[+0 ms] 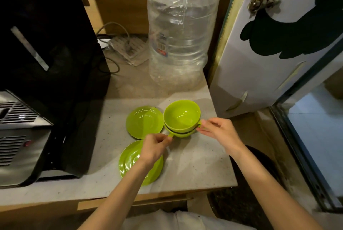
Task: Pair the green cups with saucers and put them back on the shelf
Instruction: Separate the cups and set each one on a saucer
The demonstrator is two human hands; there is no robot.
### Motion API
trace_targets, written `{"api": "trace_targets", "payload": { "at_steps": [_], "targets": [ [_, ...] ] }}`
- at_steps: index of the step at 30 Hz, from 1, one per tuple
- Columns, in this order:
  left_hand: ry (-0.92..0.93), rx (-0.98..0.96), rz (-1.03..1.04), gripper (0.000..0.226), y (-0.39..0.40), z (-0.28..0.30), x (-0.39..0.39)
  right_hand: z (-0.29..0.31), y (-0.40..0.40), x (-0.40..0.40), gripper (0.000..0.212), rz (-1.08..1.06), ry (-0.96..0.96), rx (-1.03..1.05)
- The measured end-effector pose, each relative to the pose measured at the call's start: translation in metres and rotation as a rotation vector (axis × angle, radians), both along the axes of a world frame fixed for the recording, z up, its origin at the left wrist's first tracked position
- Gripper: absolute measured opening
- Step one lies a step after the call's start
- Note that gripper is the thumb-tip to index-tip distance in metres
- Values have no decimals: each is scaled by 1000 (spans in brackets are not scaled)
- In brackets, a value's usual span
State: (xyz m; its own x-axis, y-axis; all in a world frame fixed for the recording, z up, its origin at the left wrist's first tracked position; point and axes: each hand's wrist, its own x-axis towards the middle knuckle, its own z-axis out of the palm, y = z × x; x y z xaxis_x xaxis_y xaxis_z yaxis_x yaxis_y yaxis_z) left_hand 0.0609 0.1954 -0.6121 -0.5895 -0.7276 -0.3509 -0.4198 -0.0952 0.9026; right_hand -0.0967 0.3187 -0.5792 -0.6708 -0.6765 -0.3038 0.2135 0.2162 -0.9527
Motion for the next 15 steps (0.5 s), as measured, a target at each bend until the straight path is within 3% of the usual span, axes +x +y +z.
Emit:
{"api": "trace_targets", "payload": {
  "at_steps": [6, 15],
  "targets": [
    [79, 1, 24, 21, -20, 7, 19, 11, -6, -2, 16, 41, -106, -149],
    [87, -41, 99, 20, -55, 18, 47, 12, -14, 1, 31, 133, -172, -196]
  ]
}}
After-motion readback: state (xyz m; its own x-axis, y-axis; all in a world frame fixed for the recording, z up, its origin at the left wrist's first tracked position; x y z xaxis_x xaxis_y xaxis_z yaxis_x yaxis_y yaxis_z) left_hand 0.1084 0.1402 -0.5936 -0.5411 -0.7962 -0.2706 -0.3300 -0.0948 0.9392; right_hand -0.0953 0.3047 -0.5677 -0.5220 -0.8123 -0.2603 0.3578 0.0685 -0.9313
